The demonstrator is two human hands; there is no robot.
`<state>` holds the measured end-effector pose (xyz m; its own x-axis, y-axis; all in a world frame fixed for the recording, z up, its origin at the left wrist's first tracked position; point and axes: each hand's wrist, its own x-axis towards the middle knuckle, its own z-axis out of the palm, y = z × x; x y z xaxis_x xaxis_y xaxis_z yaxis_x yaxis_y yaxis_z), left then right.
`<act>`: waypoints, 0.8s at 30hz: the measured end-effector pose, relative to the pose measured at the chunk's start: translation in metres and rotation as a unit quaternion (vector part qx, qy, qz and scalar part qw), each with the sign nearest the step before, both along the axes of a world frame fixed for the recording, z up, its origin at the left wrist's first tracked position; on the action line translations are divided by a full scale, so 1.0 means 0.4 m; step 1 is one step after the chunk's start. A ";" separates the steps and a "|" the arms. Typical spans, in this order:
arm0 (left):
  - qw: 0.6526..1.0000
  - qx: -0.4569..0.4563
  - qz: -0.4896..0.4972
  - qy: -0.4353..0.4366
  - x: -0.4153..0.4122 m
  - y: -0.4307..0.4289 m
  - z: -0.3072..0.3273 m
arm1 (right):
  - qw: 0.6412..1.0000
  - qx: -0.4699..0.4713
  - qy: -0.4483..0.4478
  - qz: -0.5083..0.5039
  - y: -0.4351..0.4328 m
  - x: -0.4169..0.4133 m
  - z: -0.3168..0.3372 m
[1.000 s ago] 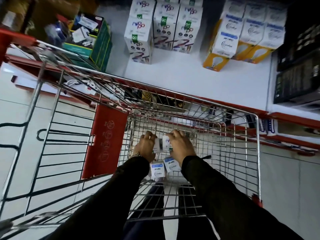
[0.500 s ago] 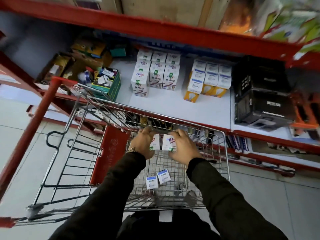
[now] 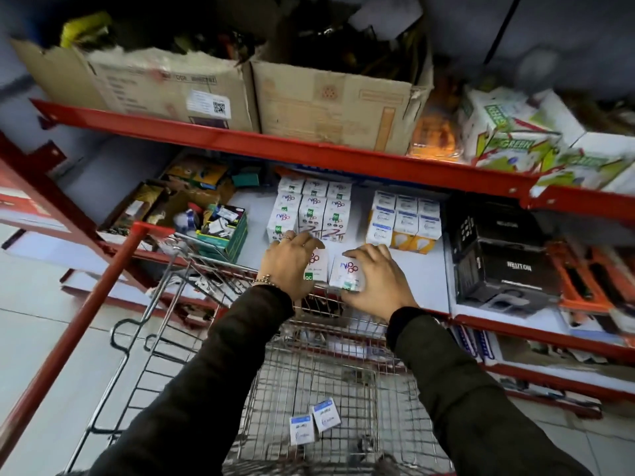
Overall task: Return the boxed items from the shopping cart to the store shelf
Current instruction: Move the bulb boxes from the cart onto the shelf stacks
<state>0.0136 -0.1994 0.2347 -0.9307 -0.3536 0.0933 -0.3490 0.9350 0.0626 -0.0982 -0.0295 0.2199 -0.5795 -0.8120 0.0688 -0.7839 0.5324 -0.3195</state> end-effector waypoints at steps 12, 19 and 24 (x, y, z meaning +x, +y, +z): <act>0.996 -0.033 0.028 -0.074 -0.199 -0.133 -0.122 | 0.998 0.048 -0.014 -0.038 -0.212 -0.146 -0.116; 0.997 0.009 0.022 -0.070 -0.227 -0.161 -0.181 | 0.997 0.057 -0.017 -0.046 -0.252 -0.173 -0.149; 0.998 0.039 0.013 -0.057 -0.205 -0.143 -0.202 | 0.998 0.054 -0.011 -0.042 -0.236 -0.158 -0.170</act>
<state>-0.0684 -0.2566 0.1541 -0.9242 -0.3796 -0.0415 -0.3819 0.9195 0.0929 -0.1613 -0.1240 0.1519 -0.6460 -0.7627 -0.0312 -0.7284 0.6281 -0.2736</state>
